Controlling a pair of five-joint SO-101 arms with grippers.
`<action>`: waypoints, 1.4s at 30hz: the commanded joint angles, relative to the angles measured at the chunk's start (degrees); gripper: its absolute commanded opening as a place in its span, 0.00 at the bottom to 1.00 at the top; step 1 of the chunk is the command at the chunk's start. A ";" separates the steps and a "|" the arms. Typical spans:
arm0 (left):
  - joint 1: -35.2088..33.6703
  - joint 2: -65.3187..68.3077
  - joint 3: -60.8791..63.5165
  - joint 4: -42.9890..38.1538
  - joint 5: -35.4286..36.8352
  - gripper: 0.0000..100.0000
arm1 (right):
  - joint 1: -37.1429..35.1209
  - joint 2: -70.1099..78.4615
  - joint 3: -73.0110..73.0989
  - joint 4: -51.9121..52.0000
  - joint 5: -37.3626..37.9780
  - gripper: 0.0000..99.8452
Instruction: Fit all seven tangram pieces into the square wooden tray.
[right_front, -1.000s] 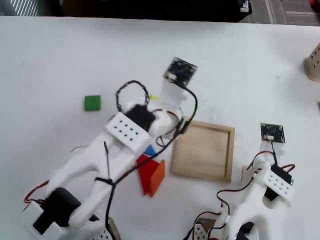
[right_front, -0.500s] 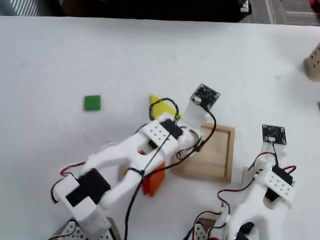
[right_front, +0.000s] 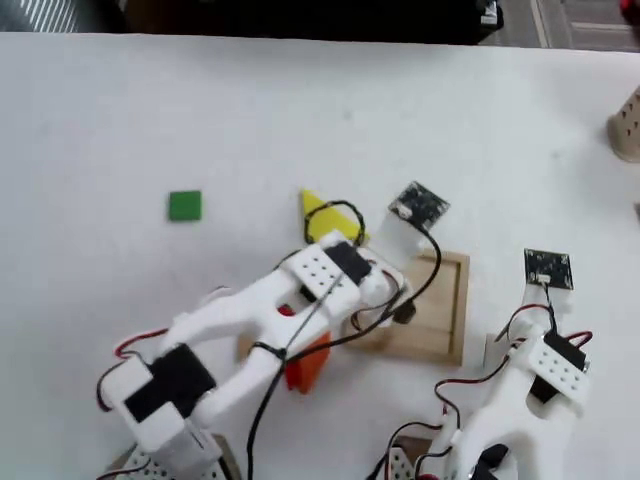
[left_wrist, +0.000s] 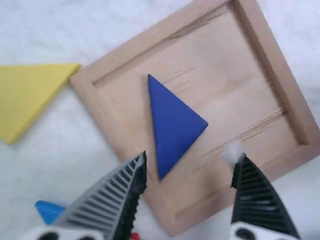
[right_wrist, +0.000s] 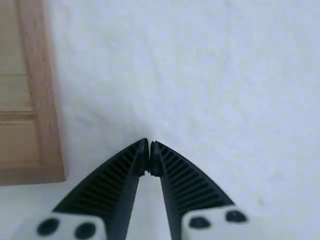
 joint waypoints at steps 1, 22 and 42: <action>-5.85 -9.45 -2.37 3.96 4.48 0.28 | 0.13 -1.80 -0.44 0.66 0.70 0.02; -8.48 -0.57 -3.08 -5.10 15.30 0.02 | -1.36 -1.80 -0.18 0.66 0.70 0.02; -4.35 10.15 -5.36 -16.35 15.56 0.02 | -1.36 -1.80 -0.18 0.66 0.79 0.02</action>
